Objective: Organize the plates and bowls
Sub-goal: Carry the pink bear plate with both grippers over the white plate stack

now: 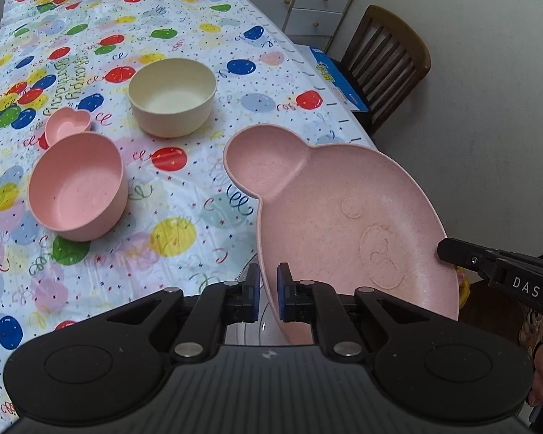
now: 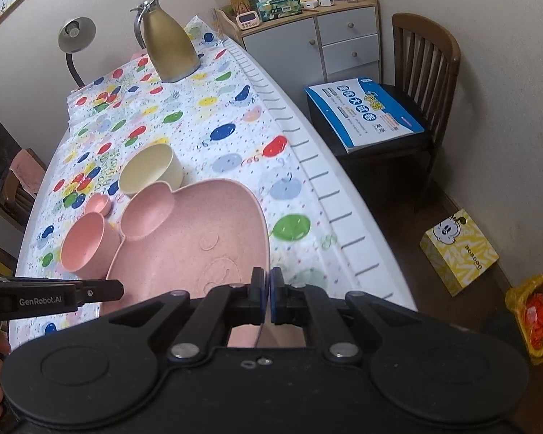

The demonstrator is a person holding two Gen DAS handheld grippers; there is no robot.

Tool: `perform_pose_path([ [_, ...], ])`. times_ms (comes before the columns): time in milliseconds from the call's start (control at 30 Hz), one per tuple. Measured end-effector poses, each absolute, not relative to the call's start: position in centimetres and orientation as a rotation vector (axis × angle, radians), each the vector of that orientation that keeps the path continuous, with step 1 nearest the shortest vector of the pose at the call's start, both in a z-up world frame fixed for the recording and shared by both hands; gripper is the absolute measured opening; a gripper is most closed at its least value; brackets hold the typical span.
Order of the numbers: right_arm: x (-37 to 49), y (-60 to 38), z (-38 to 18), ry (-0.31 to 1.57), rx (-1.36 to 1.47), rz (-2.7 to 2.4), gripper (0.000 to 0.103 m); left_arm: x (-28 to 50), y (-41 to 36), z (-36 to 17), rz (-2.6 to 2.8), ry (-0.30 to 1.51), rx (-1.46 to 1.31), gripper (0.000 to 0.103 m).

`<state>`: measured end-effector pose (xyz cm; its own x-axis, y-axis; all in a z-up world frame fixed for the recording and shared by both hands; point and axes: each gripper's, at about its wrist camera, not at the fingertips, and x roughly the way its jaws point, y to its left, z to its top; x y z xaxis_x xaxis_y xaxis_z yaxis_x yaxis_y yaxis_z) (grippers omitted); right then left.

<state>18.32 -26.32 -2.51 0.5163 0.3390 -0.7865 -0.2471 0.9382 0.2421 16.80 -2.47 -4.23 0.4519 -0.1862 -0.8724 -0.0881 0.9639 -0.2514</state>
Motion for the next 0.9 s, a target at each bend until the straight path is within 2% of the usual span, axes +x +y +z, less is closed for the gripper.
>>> perform_pose_path([
  [900, 13.2, -26.1, -8.8, 1.040, 0.195, 0.296, 0.002, 13.6, -2.4, -9.1, -0.103, 1.186, -0.215, 0.009],
])
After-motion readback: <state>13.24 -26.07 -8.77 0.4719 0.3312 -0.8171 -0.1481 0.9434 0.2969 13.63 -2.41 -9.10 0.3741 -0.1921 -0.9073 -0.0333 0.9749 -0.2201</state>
